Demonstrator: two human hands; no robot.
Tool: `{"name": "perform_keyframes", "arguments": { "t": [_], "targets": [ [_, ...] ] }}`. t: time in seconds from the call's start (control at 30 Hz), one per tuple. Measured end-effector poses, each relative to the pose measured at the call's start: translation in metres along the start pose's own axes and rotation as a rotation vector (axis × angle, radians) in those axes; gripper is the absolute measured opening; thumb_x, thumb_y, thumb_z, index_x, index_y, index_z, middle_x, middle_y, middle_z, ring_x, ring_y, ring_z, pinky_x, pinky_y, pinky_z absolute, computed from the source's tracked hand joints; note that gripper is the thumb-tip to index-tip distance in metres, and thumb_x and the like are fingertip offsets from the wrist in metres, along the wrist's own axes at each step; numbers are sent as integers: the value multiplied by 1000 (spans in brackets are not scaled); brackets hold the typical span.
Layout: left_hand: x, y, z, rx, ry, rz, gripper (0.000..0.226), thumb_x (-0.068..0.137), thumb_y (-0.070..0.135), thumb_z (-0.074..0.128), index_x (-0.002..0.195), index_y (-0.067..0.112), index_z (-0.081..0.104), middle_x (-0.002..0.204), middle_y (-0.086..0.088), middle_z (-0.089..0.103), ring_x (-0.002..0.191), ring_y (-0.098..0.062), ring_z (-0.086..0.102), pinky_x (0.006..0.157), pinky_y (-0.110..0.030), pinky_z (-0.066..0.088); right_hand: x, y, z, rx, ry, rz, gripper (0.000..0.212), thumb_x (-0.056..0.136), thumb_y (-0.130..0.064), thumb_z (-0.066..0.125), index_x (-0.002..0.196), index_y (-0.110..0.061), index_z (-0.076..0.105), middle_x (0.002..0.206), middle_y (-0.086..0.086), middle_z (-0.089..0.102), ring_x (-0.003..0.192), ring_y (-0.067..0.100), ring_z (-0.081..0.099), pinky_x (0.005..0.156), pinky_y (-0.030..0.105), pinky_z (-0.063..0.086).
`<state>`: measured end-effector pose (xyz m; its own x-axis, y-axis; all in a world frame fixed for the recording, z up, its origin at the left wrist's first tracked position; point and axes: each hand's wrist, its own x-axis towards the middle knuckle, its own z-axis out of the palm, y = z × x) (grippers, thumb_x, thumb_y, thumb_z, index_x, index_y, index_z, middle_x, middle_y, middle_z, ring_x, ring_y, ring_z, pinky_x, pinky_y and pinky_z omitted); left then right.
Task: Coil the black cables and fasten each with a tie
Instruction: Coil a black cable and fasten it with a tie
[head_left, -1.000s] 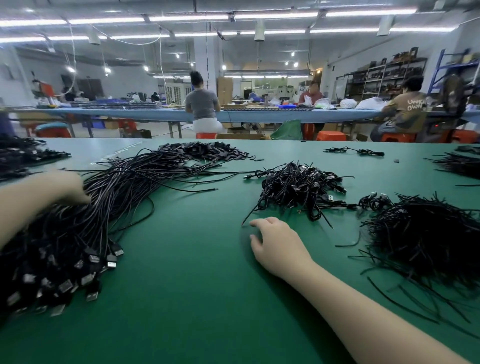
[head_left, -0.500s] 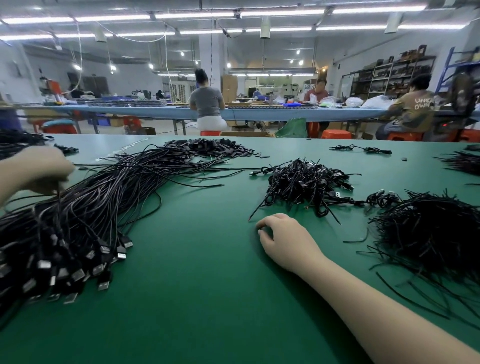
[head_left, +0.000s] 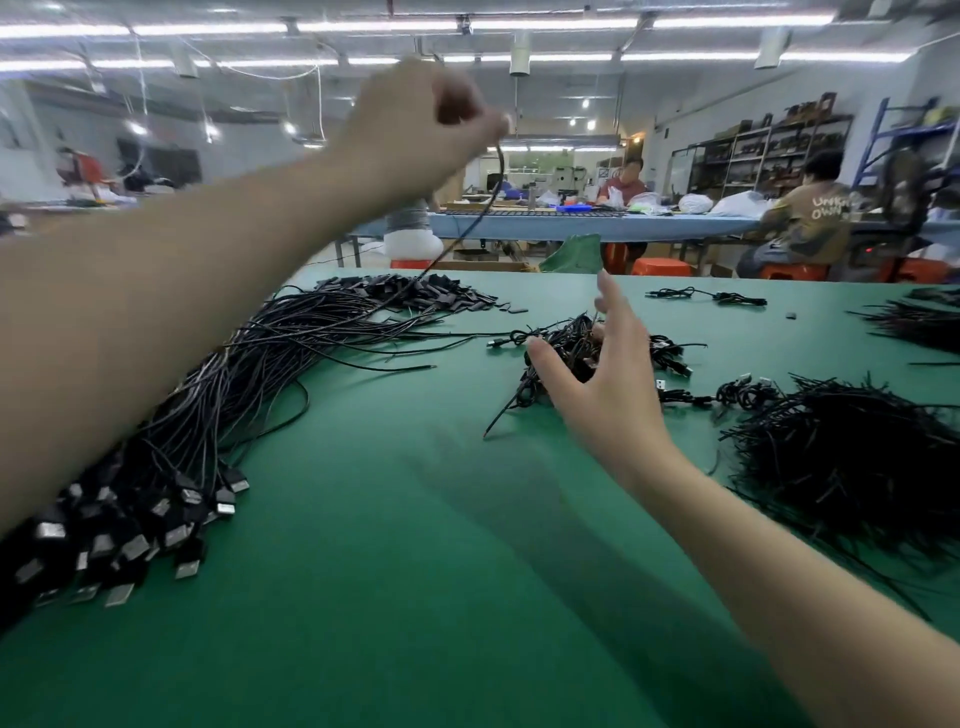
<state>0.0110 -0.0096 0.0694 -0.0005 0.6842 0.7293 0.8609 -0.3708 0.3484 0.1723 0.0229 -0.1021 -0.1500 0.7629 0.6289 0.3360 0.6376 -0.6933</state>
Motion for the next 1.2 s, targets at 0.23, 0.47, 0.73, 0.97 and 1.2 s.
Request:
{"name": "perform_keyframes", "arguments": {
  "t": [0.23, 0.47, 0.73, 0.97, 1.2],
  "targets": [
    [-62, 6, 101, -382, -303, -138, 17, 92, 22, 59, 107, 24, 52, 97, 8, 61, 89, -8, 59, 80, -23, 49, 30, -4, -38, 151, -251, 77, 21, 84, -19, 63, 94, -36, 58, 78, -2, 65, 66, 7, 58, 68, 39, 55],
    [-86, -42, 125, -158, -306, -231, 31, 80, 3, 59, 101, 24, 59, 84, 8, 55, 61, 1, 48, 59, -9, 40, 35, 28, -53, 275, -223, 341, 8, 87, -17, 67, 82, -23, 69, 54, -7, 50, 36, 5, 32, 37, 19, 28],
    [-96, -87, 111, 232, -226, -488, 26, 79, 53, 69, 72, 29, 63, 64, 13, 62, 71, -13, 66, 73, -29, 52, 27, 30, -48, 162, -386, 330, 41, 72, -61, 70, 87, -23, 69, 45, -14, 36, 39, 8, 29, 38, 21, 28],
    [-88, -71, 114, -457, -150, -600, 33, 88, 0, 50, 108, 20, 66, 92, 5, 71, 77, -9, 72, 71, -27, 55, 27, 32, -46, -50, -520, 365, 30, 87, -46, 64, 82, -16, 68, 46, -10, 42, 40, 9, 39, 41, 21, 35],
    [-85, -50, 118, -630, -197, -482, 33, 90, 11, 44, 92, 30, 70, 87, 13, 75, 86, -3, 70, 72, -23, 50, 21, 16, -34, -263, -656, 317, 29, 88, -51, 59, 104, -27, 65, 86, -10, 73, 71, 10, 70, 55, 17, 50]
  ]
}}
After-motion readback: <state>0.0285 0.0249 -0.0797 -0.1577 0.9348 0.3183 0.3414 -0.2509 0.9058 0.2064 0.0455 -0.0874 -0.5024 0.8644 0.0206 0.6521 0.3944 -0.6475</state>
